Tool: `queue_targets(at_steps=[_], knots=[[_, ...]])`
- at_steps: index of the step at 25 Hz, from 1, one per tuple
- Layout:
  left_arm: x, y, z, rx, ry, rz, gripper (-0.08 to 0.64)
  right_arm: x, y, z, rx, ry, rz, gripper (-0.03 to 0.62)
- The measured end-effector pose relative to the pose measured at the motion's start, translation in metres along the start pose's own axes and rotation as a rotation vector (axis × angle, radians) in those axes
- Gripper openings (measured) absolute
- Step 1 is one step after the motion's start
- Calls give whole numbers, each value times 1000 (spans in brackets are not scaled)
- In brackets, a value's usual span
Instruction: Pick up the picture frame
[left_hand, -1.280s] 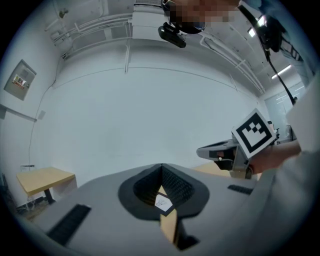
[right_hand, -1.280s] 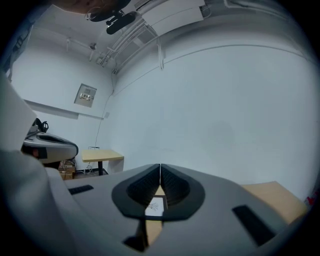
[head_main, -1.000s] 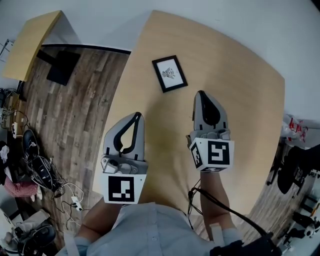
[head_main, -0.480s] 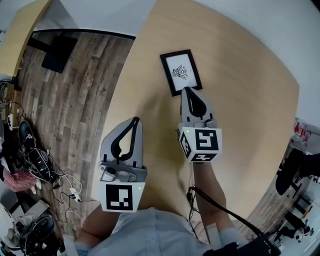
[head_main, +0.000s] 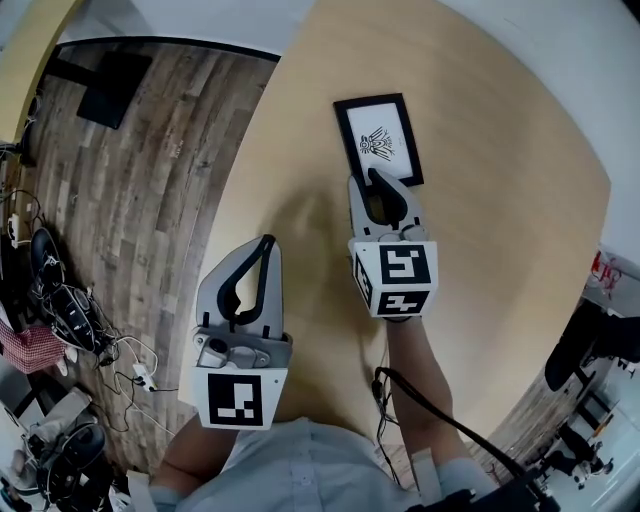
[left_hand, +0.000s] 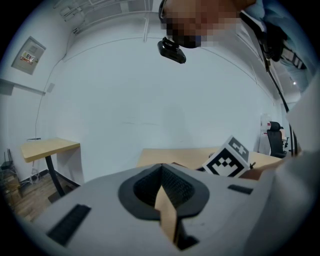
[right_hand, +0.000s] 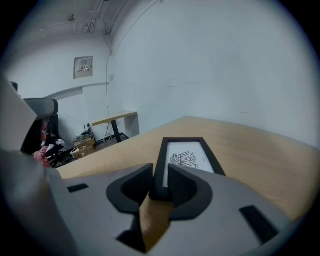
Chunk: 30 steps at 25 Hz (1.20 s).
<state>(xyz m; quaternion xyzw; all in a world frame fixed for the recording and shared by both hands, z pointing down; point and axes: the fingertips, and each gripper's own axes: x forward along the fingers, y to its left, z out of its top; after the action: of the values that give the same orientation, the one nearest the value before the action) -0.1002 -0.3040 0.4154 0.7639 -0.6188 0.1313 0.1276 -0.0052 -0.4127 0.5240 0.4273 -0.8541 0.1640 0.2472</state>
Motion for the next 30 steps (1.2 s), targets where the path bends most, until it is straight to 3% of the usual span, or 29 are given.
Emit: queue_targets(at_steps=[5,10,18,30], knots=[[3,0,-4,-28,6,-2,2,7,2,-7,-22,111,9,104],[5,4,-8,-40,10,-2,2,10,-1,-10,-22,161,-3,106],[4,5,-14,-86,20,-7,2,16,5,-17,-155,342,23,106],[4,12,-4,-85,-13,11,2,19,-1,-18,-100,275,-10,61]])
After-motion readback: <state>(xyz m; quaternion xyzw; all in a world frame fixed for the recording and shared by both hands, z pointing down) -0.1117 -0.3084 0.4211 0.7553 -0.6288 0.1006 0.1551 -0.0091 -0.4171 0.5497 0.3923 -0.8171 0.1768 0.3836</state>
